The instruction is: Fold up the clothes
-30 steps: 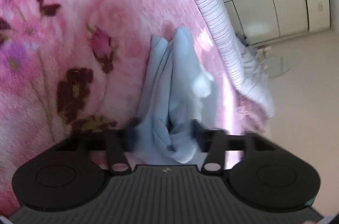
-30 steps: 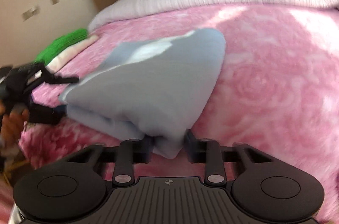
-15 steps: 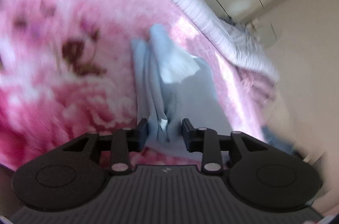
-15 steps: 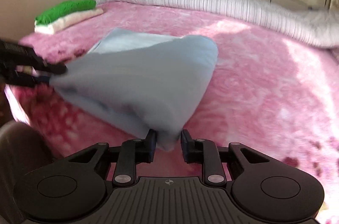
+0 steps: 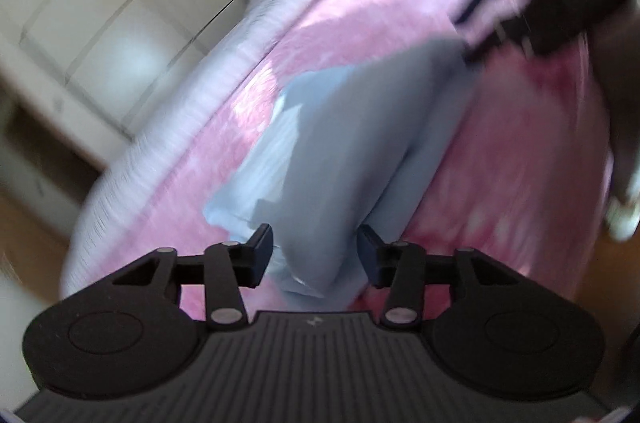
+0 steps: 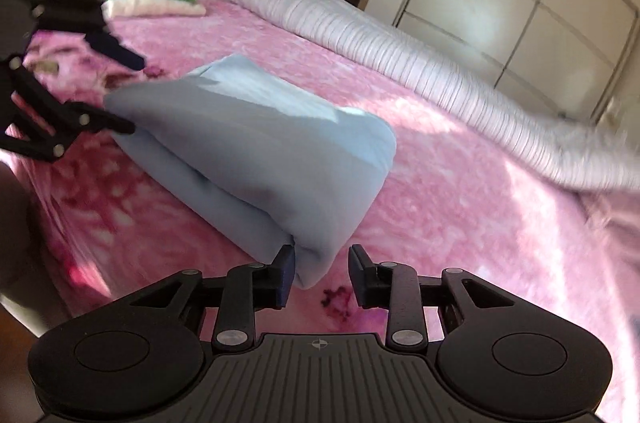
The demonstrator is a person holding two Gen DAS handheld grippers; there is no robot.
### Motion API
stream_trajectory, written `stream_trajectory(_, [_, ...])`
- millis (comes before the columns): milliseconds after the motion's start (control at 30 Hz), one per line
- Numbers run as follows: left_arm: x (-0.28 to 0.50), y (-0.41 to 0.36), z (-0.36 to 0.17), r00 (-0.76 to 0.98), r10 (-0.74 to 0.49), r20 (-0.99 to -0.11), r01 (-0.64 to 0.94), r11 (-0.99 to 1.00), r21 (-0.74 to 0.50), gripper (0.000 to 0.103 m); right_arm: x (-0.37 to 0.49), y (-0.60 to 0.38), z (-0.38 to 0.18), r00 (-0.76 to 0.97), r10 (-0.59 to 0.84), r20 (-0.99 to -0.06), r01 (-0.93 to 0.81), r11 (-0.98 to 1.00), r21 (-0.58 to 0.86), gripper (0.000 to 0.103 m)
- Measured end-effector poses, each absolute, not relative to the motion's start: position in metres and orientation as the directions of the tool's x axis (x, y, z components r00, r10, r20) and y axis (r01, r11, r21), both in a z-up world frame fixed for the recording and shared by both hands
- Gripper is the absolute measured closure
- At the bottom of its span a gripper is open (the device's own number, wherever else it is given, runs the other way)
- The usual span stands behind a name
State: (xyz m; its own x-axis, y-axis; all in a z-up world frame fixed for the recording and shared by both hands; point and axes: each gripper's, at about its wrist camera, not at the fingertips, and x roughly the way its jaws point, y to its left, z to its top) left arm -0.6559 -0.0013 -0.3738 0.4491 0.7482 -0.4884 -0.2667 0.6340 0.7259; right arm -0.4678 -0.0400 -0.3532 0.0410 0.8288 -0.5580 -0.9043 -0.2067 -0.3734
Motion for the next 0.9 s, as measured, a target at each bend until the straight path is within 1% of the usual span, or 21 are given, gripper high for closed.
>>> stream_trajectory(100, [-0.661,0.002,-0.387,0.482,0.743,-0.464,-0.181,0.603,0.777,0.085,-0.482,-0.038,-0.364,0.074,0.849,-0.523,-0.841,-0.228,-0.490,0.071])
stream_trajectory(167, [-0.666,0.002,-0.391,0.496,0.745,-0.446,-0.146,0.578,0.803,0.089,-0.493,-0.038,-0.373,0.096,0.858,-0.505,-0.780,-0.251,-0.574,0.073])
stream_trajectory(200, [-0.668,0.002,-0.393,0.504,0.746,-0.436,-0.129,0.564,0.816,0.090,-0.497,-0.038,-0.376,0.109,0.867,-0.485,-0.750,-0.249,-0.613,0.085])
stream_trajectory(233, [-0.671,0.001,-0.394,0.506,0.746,-0.433,-0.120,0.557,0.822,0.092,-0.500,-0.039,-0.378,0.113,0.877,-0.467,-0.729,-0.247,-0.639,0.087])
stream_trajectory(300, [-0.678,-0.003,-0.394,0.501,0.749,-0.433,-0.114,0.554,0.825,0.094,-0.504,-0.044,-0.376,0.100,0.901,-0.422,-0.692,-0.241,-0.680,0.091])
stream_trajectory(367, [-0.684,-0.007,-0.397,0.494,0.749,-0.441,-0.107,0.556,0.824,0.094,-0.506,-0.048,-0.375,0.087,0.913,-0.398,-0.654,-0.249,-0.714,0.092])
stream_trajectory(433, [-0.684,-0.010,-0.409,0.481,0.748,-0.458,-0.094,0.563,0.821,0.094,-0.505,-0.045,-0.380,0.084,0.904,-0.420,-0.640,-0.274,-0.718,0.092])
stream_trajectory(533, [-0.678,-0.010,-0.425,0.461,0.764,-0.452,-0.083,0.544,0.835,0.095,-0.506,-0.043,-0.402,0.091,0.879,-0.469,-0.572,-0.339,-0.747,0.093])
stream_trajectory(633, [-0.676,-0.001,-0.418,0.467,0.752,-0.465,-0.165,0.591,0.789,0.095,-0.503,-0.044,-0.402,0.086,0.879,-0.470,-0.570,-0.343,-0.747,0.093])
stream_trajectory(733, [-0.676,-0.002,-0.417,0.464,0.747,-0.476,-0.156,0.598,0.786,0.095,-0.502,-0.039,-0.406,0.080,0.871,-0.484,-0.562,-0.362,-0.744,0.091])
stream_trajectory(767, [-0.676,-0.003,-0.415,0.461,0.748,-0.478,-0.152,0.597,0.788,0.093,-0.500,-0.039,-0.402,0.074,0.871,-0.487,-0.577,-0.361,-0.733,0.091])
stream_trajectory(833, [-0.677,0.000,-0.402,0.454,0.733,-0.507,-0.216,0.642,0.736,0.088,-0.491,-0.037,-0.386,0.038,0.856,-0.516,-0.659,-0.367,-0.656,0.089])
stream_trajectory(867, [-0.681,0.005,-0.389,0.463,0.709,-0.532,-0.278,0.686,0.673,0.086,-0.483,-0.036,-0.373,0.012,0.842,-0.539,-0.718,-0.368,-0.590,0.089])
stream_trajectory(900, [-0.688,0.010,-0.375,0.482,0.675,-0.558,-0.349,0.733,0.584,0.086,-0.473,-0.037,-0.359,-0.028,0.829,-0.558,-0.785,-0.364,-0.501,0.088])
